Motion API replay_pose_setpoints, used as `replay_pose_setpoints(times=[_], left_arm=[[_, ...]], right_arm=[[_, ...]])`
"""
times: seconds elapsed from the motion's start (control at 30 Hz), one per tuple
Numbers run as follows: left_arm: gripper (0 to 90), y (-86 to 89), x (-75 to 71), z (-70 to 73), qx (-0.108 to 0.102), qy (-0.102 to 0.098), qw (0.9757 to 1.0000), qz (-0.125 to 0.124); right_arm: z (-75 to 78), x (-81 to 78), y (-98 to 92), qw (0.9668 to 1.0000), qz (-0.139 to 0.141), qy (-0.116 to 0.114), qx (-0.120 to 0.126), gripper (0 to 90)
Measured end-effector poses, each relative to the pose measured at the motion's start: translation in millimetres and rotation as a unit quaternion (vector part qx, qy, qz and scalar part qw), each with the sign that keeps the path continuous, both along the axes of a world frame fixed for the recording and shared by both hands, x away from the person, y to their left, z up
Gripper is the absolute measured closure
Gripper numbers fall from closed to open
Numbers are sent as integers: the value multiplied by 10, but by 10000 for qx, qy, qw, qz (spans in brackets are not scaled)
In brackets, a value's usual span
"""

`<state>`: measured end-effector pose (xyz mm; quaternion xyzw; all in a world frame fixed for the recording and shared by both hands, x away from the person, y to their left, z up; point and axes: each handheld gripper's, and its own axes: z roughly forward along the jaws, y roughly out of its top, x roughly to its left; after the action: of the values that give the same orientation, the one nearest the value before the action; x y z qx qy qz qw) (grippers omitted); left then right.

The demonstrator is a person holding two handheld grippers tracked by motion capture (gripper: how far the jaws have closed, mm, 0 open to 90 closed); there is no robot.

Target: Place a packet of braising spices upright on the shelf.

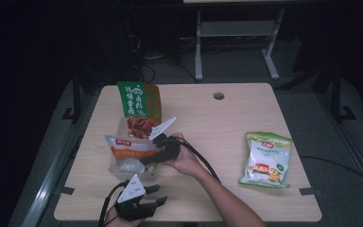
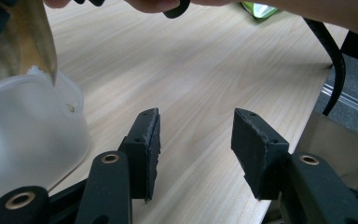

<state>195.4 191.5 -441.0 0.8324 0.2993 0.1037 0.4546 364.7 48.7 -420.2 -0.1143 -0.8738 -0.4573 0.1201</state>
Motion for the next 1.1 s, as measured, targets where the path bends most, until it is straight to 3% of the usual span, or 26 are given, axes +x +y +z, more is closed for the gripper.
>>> replay_pose_setpoints(times=[0.17,0.2,0.27,0.37,0.47,0.67,0.9,1.1], left_arm=[[510,-16,-6,-1,23,-23,10000,-33],[508,-18,-10,1,9,-8,10000,-26],[506,-14,-12,5,-6,-4,10000,-21],[500,-7,-2,9,-2,-35,10000,-44],[491,-16,-1,15,-5,-62,9999,-90],[470,-73,-4,34,17,-84,9998,-158],[454,-210,14,61,3,-177,9994,-299],[441,-360,48,73,25,-247,9986,-463]], right_arm=[[21,-19,0,10000,-27,-43,-73,888],[25,-23,-4,10000,-19,-29,-76,865],[55,-25,-53,9999,-102,-27,80,723],[128,-24,-147,9996,-185,18,220,663],[218,-25,-309,9992,-271,26,294,572],[339,-84,-634,9988,-438,-46,231,486],[465,-160,-1106,9971,-705,-115,252,446],[534,-215,-1527,9936,-1110,-170,124,432]])
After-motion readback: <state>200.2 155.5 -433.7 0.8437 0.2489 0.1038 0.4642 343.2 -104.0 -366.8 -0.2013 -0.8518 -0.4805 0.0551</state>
